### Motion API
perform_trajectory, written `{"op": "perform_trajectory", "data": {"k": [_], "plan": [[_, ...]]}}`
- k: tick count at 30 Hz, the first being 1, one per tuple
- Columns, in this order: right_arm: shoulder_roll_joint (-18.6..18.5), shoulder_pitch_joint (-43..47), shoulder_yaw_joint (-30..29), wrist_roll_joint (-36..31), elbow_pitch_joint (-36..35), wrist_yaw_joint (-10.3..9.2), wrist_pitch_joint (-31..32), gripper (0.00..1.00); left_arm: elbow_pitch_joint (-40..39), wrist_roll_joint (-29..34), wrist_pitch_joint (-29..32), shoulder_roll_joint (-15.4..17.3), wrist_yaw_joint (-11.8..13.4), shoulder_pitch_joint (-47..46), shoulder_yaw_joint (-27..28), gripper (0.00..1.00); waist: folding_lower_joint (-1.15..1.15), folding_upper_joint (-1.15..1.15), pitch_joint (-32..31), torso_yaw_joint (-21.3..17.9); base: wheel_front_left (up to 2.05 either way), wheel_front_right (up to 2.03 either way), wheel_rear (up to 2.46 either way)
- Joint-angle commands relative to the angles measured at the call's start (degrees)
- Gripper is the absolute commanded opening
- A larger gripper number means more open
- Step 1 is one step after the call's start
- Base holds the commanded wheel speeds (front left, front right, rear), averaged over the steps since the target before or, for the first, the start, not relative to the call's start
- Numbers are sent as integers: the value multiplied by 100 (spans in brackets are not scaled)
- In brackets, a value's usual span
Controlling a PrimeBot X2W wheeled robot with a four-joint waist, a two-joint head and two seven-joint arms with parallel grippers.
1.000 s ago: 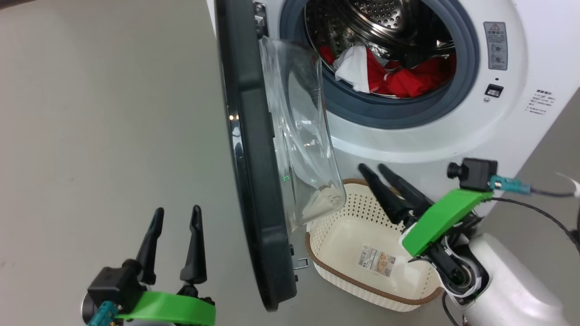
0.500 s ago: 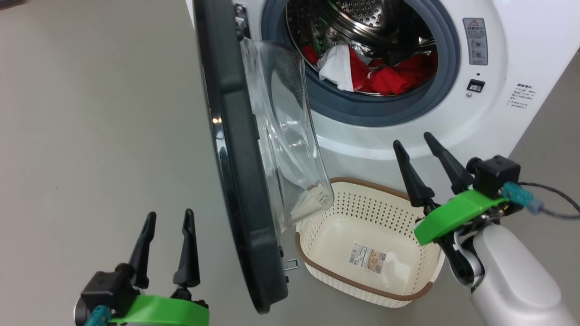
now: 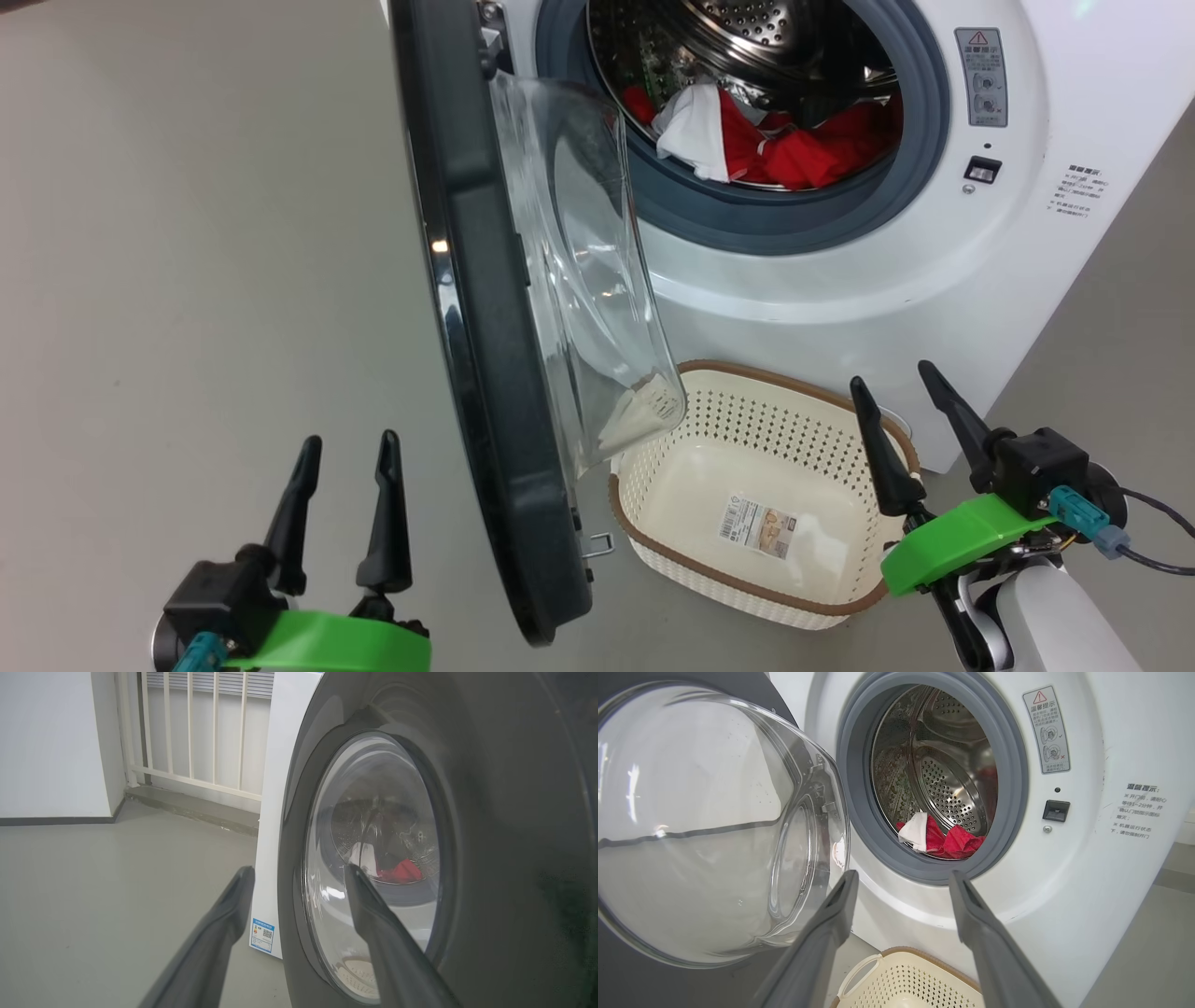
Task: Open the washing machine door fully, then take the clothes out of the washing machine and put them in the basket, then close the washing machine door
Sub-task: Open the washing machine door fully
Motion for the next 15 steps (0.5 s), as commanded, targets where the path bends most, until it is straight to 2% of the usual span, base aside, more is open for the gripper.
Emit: {"op": "perform_trajectory", "data": {"k": [1, 13, 14, 15], "plan": [[16, -62, 93, -2, -127, 36, -36, 100, -133, 1, -29, 71, -36, -67, 195, 100, 0, 0, -2, 1, 0, 0, 0], [41, -33, 200, 149, 23, 36, -37, 100, -45, -76, -29, 71, -37, -35, 183, 100, 0, 0, -83, 16, 0, 0, 0], [42, -32, 208, 166, 34, 36, -37, 100, -72, -58, -29, 71, -23, -41, 197, 60, 0, 0, -85, 18, 0, 0, 0], [42, -30, 210, 182, 43, 36, -37, 100, -109, -62, -29, 71, -20, -45, 201, 0, 0, 0, -91, 21, 0, 0, 0]]}}
